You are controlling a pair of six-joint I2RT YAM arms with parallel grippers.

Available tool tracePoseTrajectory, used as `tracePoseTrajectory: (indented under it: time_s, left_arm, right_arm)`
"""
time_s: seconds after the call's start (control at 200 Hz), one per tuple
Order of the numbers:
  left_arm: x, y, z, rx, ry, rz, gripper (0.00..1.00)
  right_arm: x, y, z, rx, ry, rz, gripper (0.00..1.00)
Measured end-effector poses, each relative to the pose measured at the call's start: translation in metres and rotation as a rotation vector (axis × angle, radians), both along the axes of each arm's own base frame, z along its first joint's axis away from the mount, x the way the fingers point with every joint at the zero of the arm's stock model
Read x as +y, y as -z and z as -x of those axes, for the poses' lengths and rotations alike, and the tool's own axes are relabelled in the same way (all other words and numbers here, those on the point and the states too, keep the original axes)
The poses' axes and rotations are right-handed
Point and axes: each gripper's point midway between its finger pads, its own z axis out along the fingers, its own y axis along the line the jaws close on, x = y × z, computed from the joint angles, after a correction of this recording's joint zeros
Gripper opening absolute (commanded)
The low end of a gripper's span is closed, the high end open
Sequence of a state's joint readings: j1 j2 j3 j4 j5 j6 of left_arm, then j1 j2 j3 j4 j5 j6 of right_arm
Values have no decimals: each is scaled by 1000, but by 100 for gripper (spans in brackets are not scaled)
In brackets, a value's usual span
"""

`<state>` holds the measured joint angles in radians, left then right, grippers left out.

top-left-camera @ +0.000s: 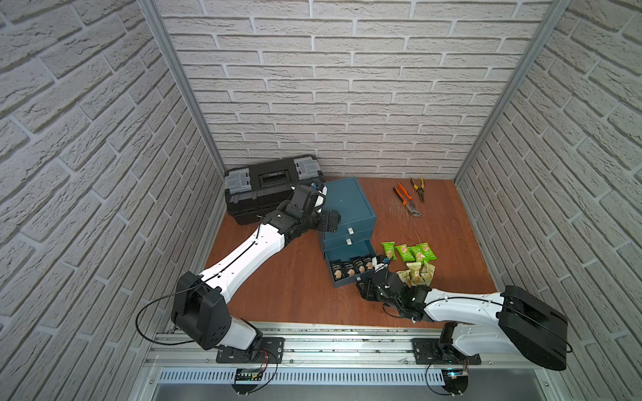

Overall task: Take the cookies out of the drawer
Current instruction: Open the drawer in the storage box.

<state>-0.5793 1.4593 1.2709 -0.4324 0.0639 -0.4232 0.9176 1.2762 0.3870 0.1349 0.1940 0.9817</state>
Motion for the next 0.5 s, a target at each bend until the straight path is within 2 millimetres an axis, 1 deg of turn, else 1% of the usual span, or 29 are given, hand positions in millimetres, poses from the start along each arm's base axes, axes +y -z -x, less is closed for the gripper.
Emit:
tracePoseTrajectory:
  time_s: [0.075,0.145,0.215,0.32,0.365,0.43,0.5]
  left_arm:
    - [0,0,0,1,0,-1,98]
    - [0,0,0,1,-1,-3,99]
    - [1,0,0,-1,-2,-5,99]
    - [1,-1,1,-1,-3,-8,99]
    - [1,-1,1,-1,-3,-8,98]
    - [1,-1,1,-1,-3,-8,99]
    - [1,-1,1,-1,-3,-8,98]
  right_arm:
    - [-11,-2,4,2,7,56,56]
    - [-23,-14,6,-13,21,109,55]
    - [-34,-40,4,-59,44,136,54]
    - [-45,-94,-3,-178,63,130,55]
    - [-47,-112,-5,-219,53,137,57]
    - [-46,-132,-10,-250,28,168,61]
    - [-38,-143,-20,-245,-9,227,62]
